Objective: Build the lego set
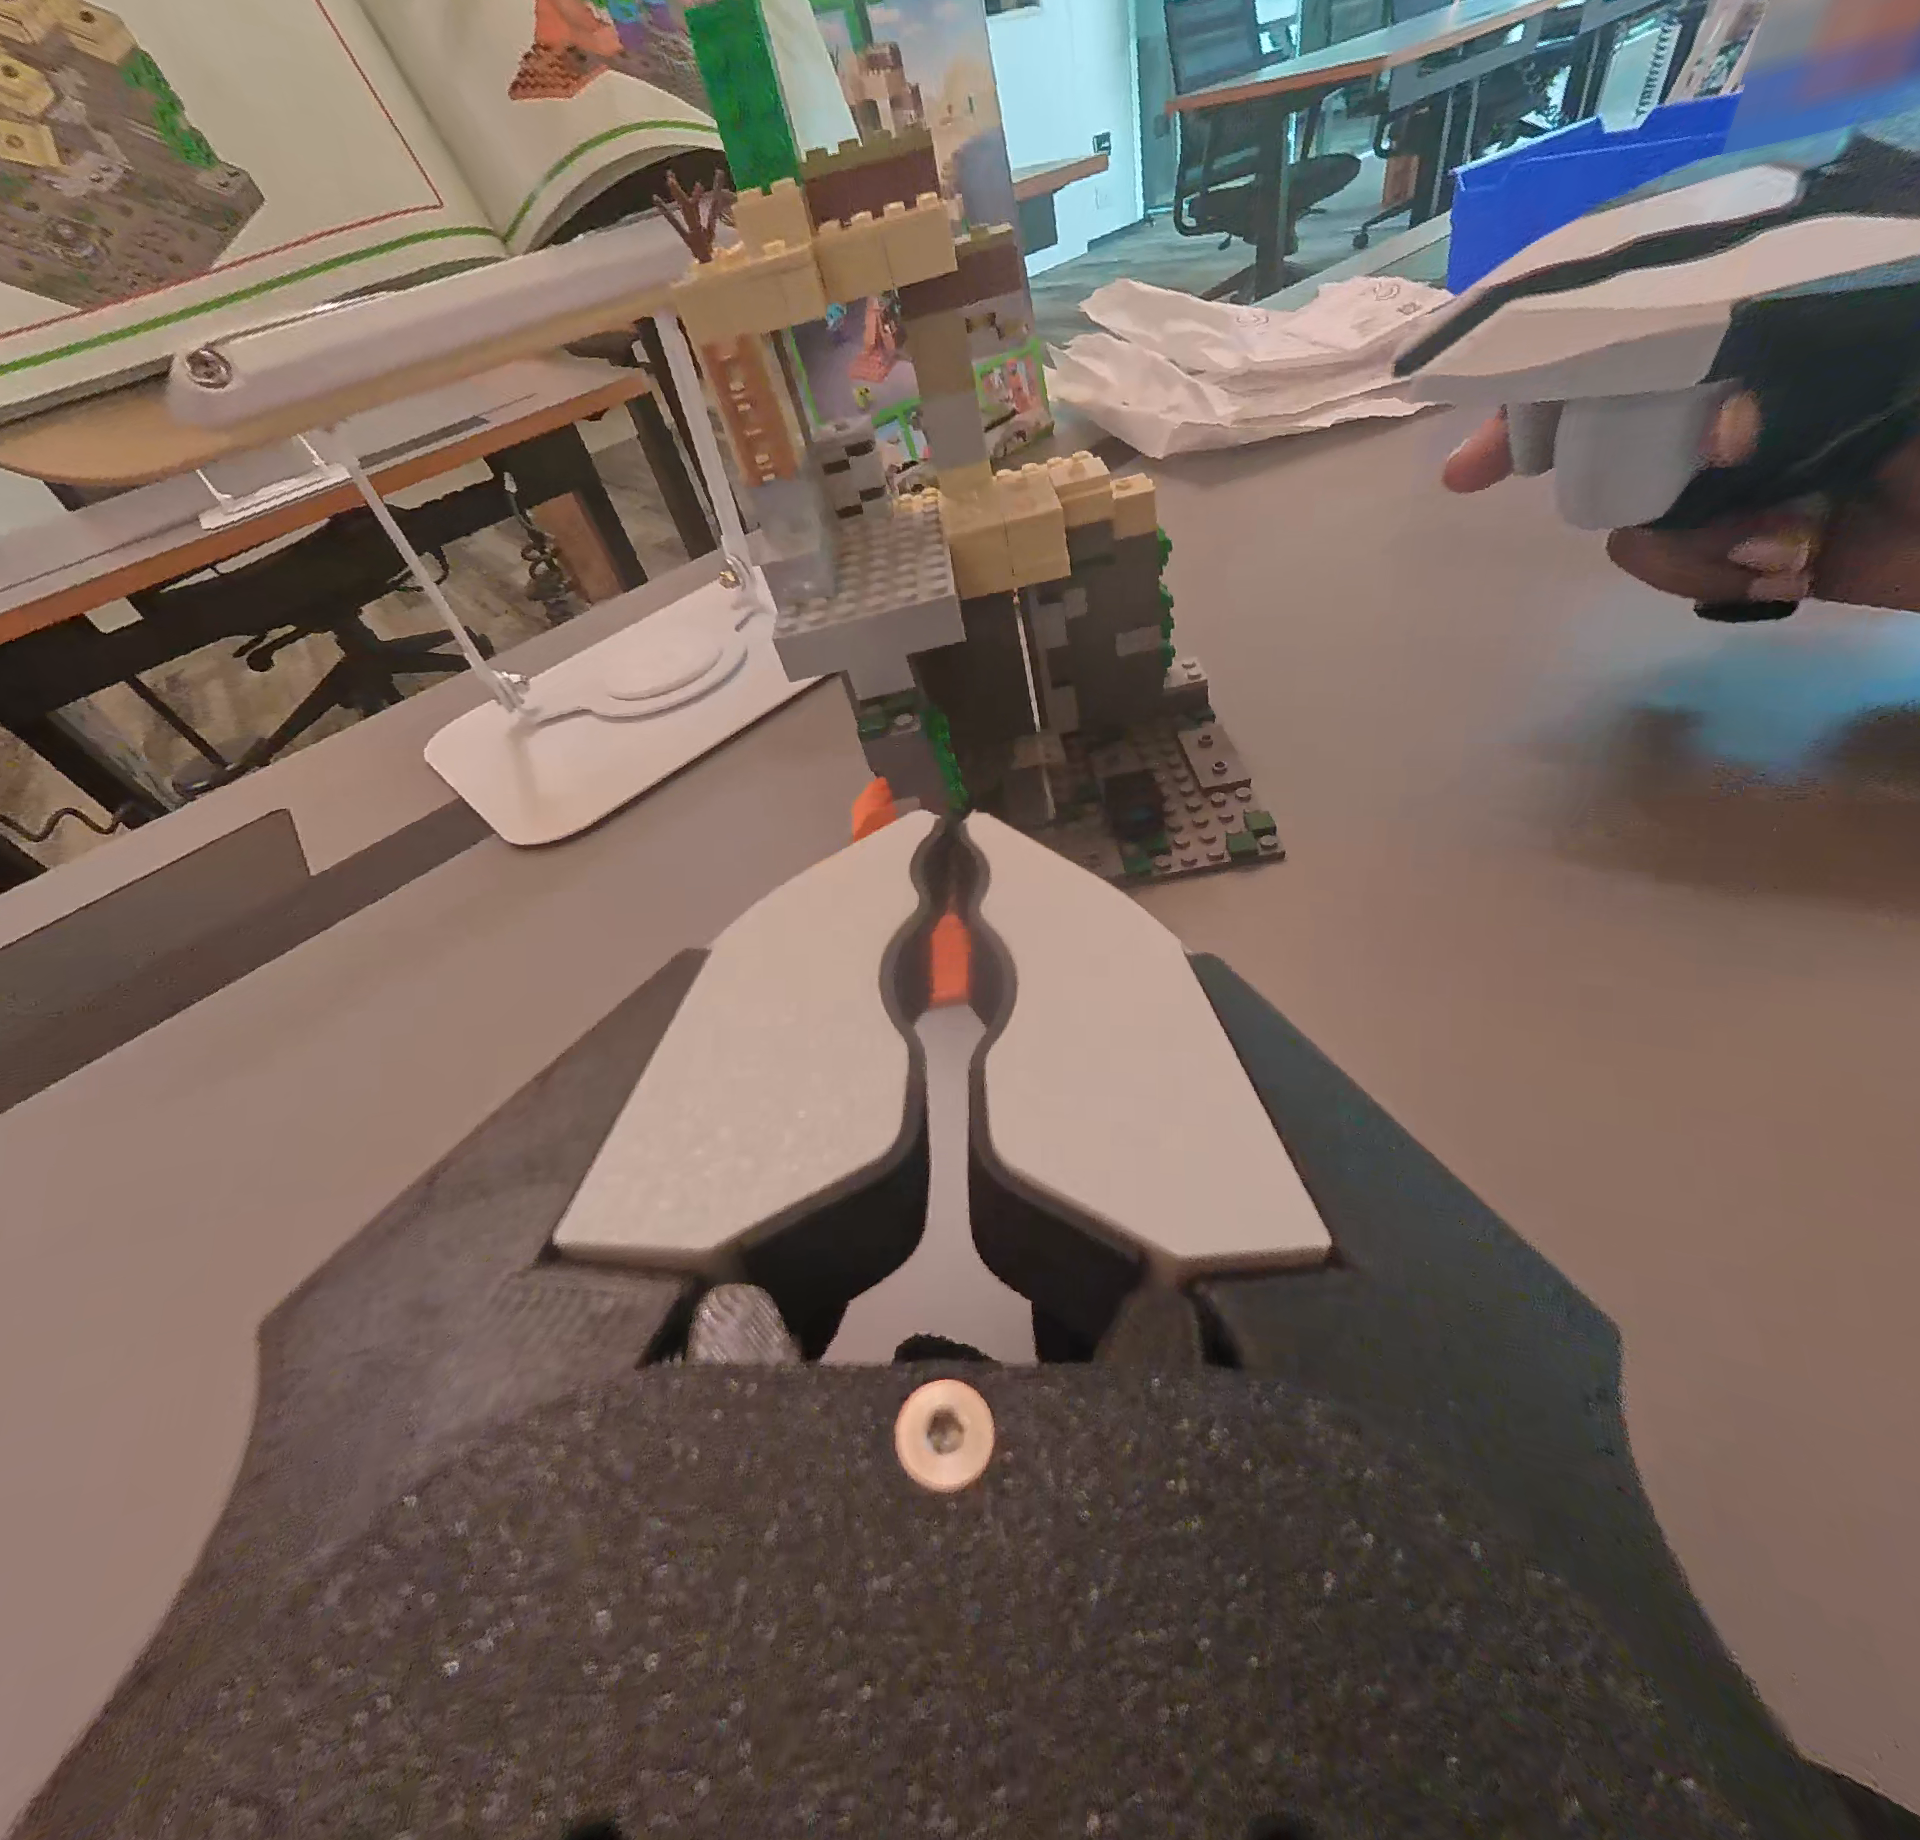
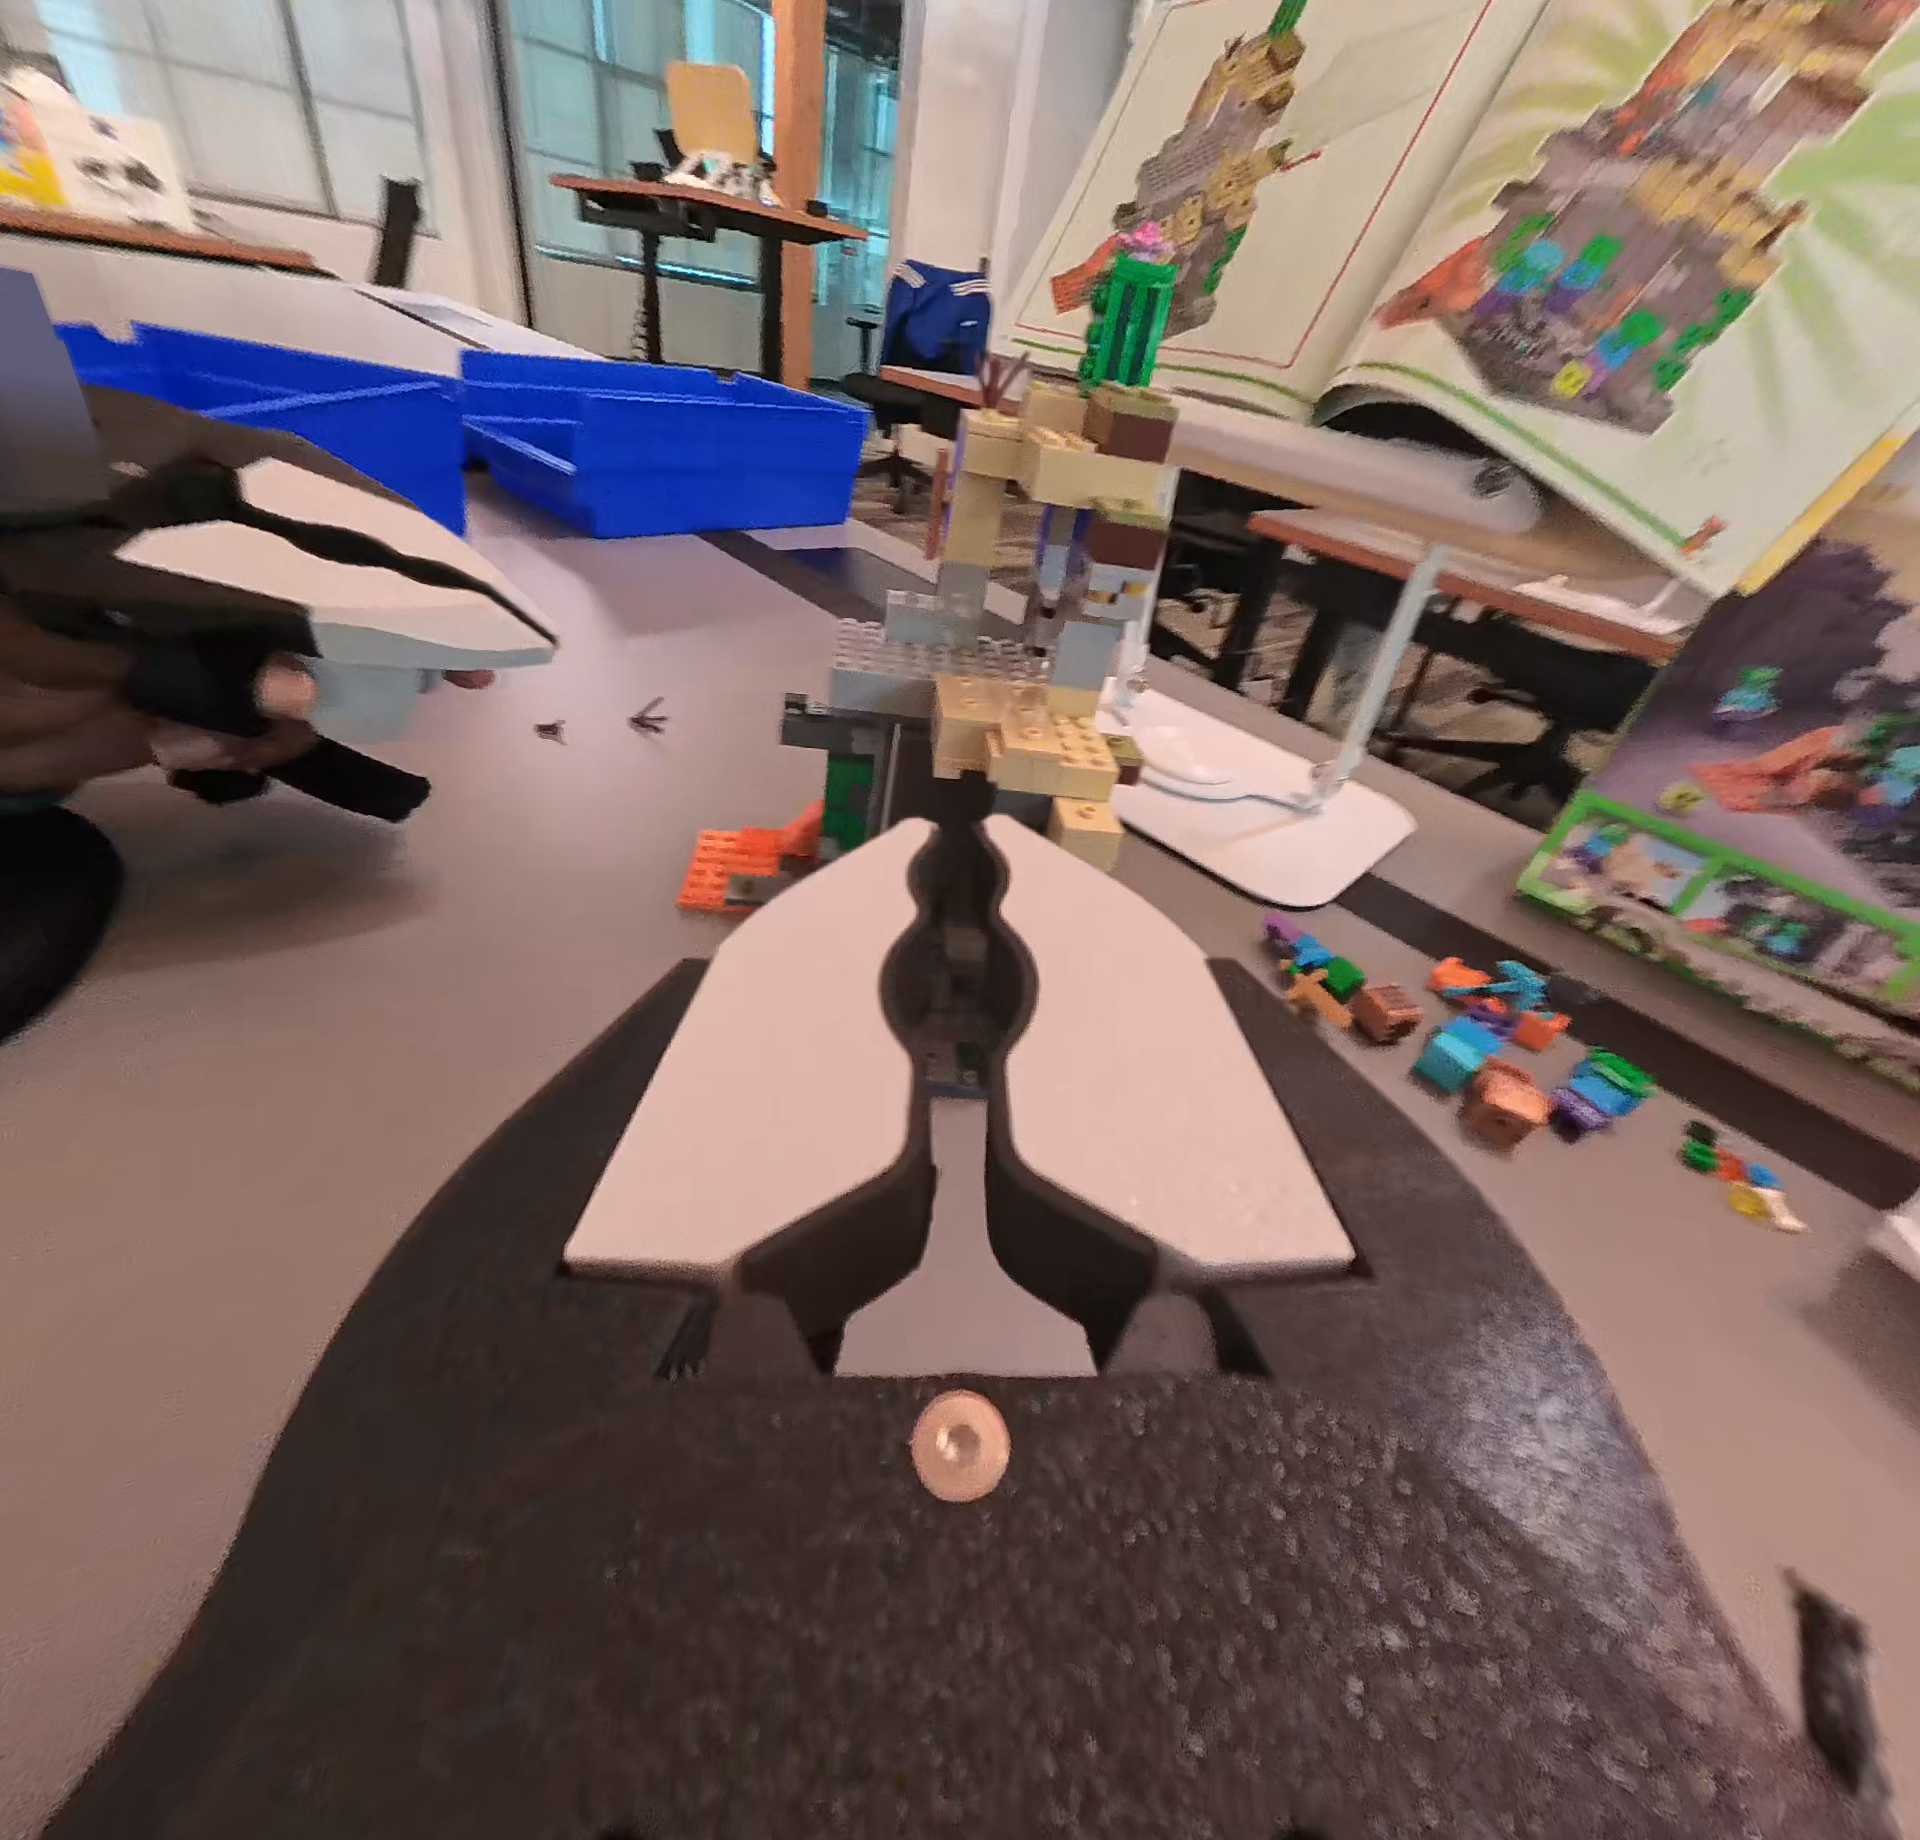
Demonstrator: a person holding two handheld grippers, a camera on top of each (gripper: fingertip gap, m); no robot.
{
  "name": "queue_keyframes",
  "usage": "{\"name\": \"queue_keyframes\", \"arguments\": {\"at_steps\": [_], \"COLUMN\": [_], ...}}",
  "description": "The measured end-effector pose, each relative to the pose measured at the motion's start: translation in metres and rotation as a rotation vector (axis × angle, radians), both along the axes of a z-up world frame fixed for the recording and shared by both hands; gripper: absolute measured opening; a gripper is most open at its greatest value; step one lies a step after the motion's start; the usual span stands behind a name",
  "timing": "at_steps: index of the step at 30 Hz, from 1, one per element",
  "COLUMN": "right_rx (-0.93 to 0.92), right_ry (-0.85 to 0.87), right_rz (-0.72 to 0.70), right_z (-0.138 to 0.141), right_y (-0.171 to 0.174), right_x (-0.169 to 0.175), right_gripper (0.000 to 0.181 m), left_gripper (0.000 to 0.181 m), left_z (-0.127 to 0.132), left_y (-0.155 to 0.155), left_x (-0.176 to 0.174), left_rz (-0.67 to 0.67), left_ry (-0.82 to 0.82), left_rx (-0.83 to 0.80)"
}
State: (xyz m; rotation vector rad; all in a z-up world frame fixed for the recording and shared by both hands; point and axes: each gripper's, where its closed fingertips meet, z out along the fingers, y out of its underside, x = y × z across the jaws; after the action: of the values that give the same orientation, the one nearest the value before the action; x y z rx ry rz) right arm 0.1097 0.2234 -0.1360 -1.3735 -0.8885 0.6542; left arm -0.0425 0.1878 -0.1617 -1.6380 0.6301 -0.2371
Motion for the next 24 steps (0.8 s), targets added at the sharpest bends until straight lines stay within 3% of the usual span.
{"name": "queue_keyframes", "arguments": {"at_steps": [4,24], "right_rx": [0.053,-0.104], "right_ry": [0.005,0.027], "right_rz": [-0.037,-0.076], "right_z": [0.007,-0.02], "right_y": [0.0,0.02], "right_x": [0.004,0.008], "right_gripper": [0.0,0.0], "left_gripper": [0.0,0.0], "left_z": [-0.003,-0.004], "left_y": [-0.001,0.009], "left_x": [0.002,-0.01], "left_rz": [-0.007,0.028], "left_ry": [0.026,-0.043], "left_rx": [-0.004,-0.023]}}
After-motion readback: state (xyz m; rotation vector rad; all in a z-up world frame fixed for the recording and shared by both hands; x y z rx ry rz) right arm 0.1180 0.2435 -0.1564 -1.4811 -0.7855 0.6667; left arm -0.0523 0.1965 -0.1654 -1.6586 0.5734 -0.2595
